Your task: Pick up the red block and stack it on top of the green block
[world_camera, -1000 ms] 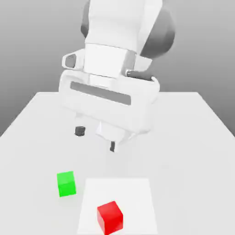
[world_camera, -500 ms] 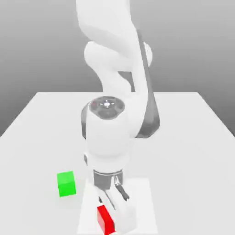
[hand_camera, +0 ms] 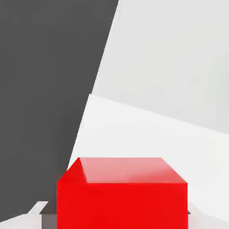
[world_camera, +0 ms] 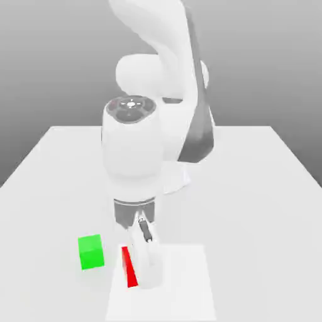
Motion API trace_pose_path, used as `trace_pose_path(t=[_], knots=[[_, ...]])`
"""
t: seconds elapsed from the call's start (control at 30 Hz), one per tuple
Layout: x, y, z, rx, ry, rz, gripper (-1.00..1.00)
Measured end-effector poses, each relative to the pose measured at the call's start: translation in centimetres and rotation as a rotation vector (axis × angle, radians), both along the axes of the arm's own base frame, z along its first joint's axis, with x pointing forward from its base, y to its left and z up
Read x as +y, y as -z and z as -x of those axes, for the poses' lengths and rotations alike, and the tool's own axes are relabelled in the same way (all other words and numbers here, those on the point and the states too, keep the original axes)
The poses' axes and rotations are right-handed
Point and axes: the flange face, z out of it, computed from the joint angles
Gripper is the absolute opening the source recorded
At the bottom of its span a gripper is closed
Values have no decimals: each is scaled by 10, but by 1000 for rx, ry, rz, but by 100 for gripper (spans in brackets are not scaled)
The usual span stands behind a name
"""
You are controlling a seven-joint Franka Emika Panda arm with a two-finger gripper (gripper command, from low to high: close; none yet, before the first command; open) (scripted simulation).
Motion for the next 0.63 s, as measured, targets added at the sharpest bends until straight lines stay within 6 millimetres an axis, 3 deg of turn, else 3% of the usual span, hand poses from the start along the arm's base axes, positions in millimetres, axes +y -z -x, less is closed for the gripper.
trace_pose_path(t=[0.13,0.27,0.33,0.5,0.53,0.63], knots=[[-49,-11,42,1,397,2,-100],[-76,-17,85,-6,764,4,-100],[-83,-8,94,-9,853,8,-100],[-85,31,97,-9,883,8,-100],[-84,40,98,-9,881,6,100],[-84,40,98,-9,881,6,100]])
